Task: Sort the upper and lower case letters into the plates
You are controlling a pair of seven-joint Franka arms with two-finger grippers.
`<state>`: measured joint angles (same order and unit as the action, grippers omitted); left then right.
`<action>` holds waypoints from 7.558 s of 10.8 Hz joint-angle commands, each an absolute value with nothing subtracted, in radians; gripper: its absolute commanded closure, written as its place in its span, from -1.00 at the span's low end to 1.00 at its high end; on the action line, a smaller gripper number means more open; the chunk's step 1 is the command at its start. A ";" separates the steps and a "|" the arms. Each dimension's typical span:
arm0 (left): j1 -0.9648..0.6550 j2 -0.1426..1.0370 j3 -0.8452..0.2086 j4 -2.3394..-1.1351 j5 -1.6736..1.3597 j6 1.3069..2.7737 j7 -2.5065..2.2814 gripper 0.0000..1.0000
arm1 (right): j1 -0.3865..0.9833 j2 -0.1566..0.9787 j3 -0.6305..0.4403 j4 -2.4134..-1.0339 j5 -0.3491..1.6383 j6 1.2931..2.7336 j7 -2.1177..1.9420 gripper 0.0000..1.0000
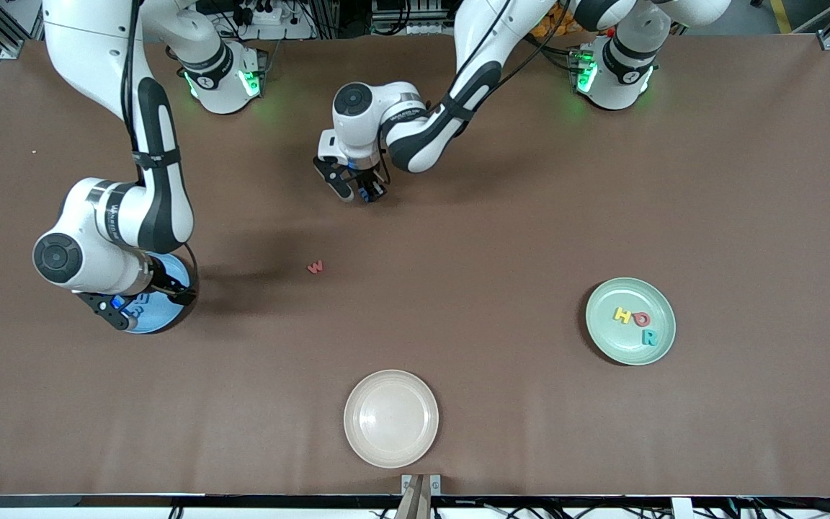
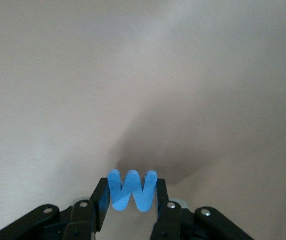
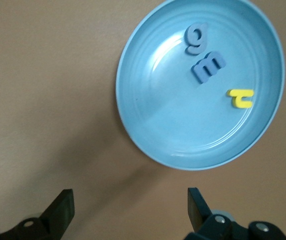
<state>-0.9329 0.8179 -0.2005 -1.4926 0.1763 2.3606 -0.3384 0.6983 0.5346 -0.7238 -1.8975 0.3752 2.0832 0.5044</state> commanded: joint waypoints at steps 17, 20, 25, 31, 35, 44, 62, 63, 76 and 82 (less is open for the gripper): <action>-0.138 0.534 -0.010 -1.586 0.080 1.930 -0.148 1.00 | 1.017 0.617 -0.515 -2.025 0.560 2.519 1.210 -1.00; -0.138 0.540 0.003 -1.569 0.078 1.933 -0.097 -0.99 | 1.040 0.640 -0.514 -2.025 0.569 2.539 1.232 -1.00; -0.140 0.381 0.040 -1.537 0.077 1.933 -0.092 -1.00 | 1.039 0.634 -0.515 -2.031 0.569 2.537 1.227 -0.97; -0.144 0.122 0.064 -1.542 0.078 1.813 -0.098 -1.00 | 1.043 0.621 -0.523 -2.049 0.565 2.540 1.218 1.00; -0.159 -0.001 0.083 -1.540 0.068 1.724 -0.098 -1.00 | 1.045 0.592 -0.572 -2.045 0.555 2.525 1.171 1.00; -0.129 -0.032 0.092 -1.496 -0.032 1.506 -0.095 -1.00 | 1.011 0.526 -0.952 -1.997 0.554 2.182 0.520 1.00; -0.147 -0.003 0.049 -1.537 0.008 1.517 -0.063 -1.00 | 0.641 0.568 -0.842 -2.002 0.545 2.151 0.040 -1.00; -0.146 -0.003 0.049 -1.537 0.008 1.519 -0.063 -1.00 | 0.637 0.565 -0.842 -1.991 0.545 2.138 0.038 -1.00; -0.138 0.002 0.048 -1.531 0.064 1.539 -0.063 -1.00 | 0.173 0.431 -0.469 -1.916 0.324 2.048 -0.087 -1.00; -0.137 0.002 0.048 -1.517 0.048 1.539 -0.061 -1.00 | -0.118 0.292 -0.045 -1.991 0.109 2.040 0.081 -1.00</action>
<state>-0.1415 0.0021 0.0525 -1.5277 0.0435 1.5398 -0.0753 -0.0633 0.3613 -0.1357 -1.9179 0.1569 2.0364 0.0642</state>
